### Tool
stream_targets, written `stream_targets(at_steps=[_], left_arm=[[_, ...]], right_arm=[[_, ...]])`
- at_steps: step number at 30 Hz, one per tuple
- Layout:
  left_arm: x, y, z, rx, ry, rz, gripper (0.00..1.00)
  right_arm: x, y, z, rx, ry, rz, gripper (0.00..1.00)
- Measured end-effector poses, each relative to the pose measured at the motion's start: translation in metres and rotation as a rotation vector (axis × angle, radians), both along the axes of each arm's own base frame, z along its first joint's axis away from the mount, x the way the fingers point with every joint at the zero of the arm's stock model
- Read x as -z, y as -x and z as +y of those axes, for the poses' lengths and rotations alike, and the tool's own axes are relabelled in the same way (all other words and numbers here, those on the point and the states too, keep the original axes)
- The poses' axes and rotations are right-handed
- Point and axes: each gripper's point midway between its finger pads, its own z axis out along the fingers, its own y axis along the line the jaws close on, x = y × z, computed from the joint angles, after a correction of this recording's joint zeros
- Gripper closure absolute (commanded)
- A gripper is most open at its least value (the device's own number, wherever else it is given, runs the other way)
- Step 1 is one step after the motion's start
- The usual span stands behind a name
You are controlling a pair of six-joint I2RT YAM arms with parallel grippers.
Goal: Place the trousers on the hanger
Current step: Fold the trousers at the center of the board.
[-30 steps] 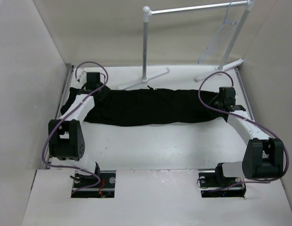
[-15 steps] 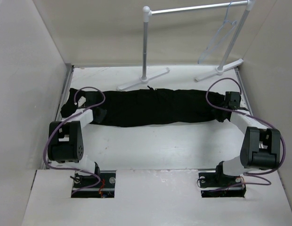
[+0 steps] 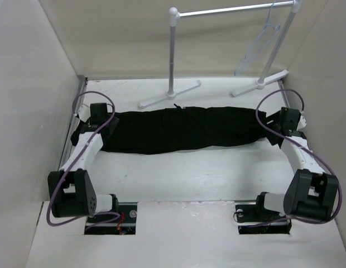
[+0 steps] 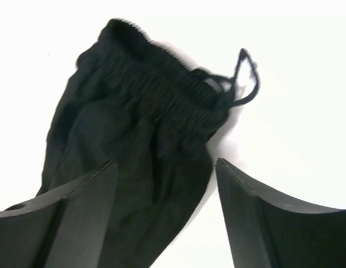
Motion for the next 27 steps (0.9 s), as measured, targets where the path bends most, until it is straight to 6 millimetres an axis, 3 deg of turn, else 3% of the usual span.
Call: stream_targets(at_steps=[3,6,10,13,19,23,27], left_arm=[[0.007,-0.023,0.013,-0.045,-0.010,-0.010,0.56],[0.034,-0.027,0.039,-0.125,-0.008,0.041,0.56],[0.052,-0.018,0.092,-0.280,-0.008,0.070,0.57],[0.061,-0.005,0.128,-0.390,-0.006,0.077,0.57],[0.092,0.021,0.154,-0.491,0.025,0.138,0.56],[0.092,0.012,0.166,-0.514,0.044,0.106,0.55],[0.090,0.007,0.168,-0.510,0.049,0.091,0.53]], right_arm=[[0.018,-0.001,-0.008,0.020,-0.015,0.046,0.18],[0.047,0.000,-0.007,0.015,-0.049,0.121,0.15],[0.071,0.000,-0.004,0.016,-0.103,0.174,0.15],[0.076,-0.006,-0.004,0.023,-0.132,0.164,0.17],[0.076,-0.026,-0.005,0.039,-0.186,0.094,0.25],[0.079,-0.039,-0.006,0.041,-0.214,0.066,0.47],[0.086,-0.045,-0.005,0.045,-0.249,0.055,0.74]])
